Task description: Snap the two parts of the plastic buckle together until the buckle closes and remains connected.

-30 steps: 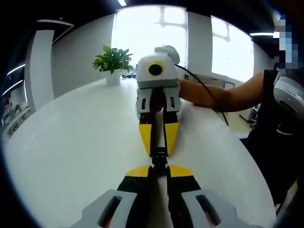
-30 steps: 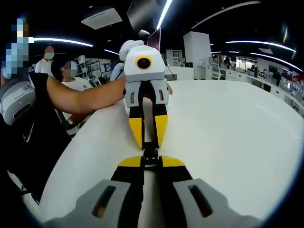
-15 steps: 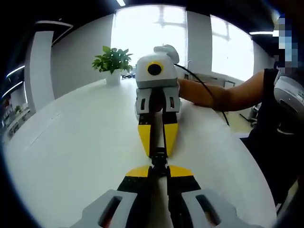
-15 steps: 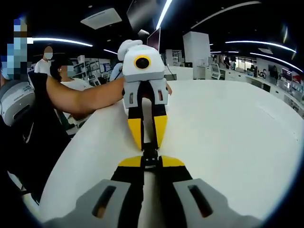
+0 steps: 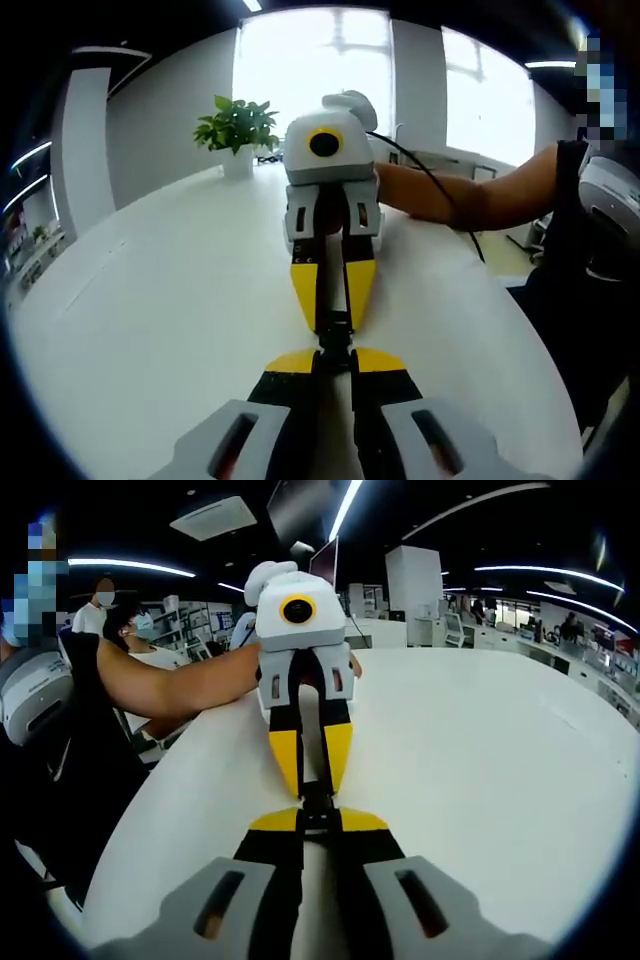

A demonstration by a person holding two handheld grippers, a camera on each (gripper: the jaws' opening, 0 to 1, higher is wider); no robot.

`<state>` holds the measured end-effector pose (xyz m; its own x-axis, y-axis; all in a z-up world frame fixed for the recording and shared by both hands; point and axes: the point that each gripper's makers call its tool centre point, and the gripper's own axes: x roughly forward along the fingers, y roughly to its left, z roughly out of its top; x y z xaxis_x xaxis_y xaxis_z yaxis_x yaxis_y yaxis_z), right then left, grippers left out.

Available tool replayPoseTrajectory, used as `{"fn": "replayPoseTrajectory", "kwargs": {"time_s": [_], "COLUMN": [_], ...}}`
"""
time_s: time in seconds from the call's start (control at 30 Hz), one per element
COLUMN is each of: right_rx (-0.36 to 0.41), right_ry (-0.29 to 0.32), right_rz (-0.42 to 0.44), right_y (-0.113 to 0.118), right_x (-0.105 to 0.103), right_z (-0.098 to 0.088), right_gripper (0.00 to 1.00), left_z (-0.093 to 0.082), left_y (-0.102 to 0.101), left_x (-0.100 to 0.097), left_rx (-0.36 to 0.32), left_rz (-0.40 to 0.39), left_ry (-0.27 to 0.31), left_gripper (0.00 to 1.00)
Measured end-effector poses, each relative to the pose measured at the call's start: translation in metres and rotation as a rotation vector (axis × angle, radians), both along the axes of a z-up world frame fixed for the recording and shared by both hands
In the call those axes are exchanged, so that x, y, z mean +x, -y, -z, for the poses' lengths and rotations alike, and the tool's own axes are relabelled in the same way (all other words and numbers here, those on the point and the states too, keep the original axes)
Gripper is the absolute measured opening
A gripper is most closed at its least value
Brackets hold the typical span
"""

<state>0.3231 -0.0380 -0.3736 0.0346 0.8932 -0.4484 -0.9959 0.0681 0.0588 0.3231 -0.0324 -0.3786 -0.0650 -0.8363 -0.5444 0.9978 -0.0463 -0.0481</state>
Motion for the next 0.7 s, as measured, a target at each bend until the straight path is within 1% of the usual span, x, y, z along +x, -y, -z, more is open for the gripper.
{"fn": "replayPoseTrajectory", "kwargs": {"time_s": [0.17,0.37,0.7], "right_rx": [-0.001,0.0,-0.003], "right_ry": [0.006,0.01,0.002], "right_rz": [-0.003,-0.015,-0.034], "right_y": [-0.0003,0.001,0.0012], "right_x": [0.0002,0.001,-0.0008], "right_z": [-0.0001,-0.0002,-0.0002], "right_gripper": [0.09,0.08,0.08], "left_z": [0.0001,-0.0001,0.0008], "left_y": [0.0008,0.0024,0.0037], "left_x": [-0.0001,-0.0004,-0.0054], "left_rx": [-0.007,-0.013,-0.018], "left_rz": [0.006,0.024,0.046], "left_ry": [-0.006,0.003,-0.006], "left_gripper": [0.08,0.08,0.08]}}
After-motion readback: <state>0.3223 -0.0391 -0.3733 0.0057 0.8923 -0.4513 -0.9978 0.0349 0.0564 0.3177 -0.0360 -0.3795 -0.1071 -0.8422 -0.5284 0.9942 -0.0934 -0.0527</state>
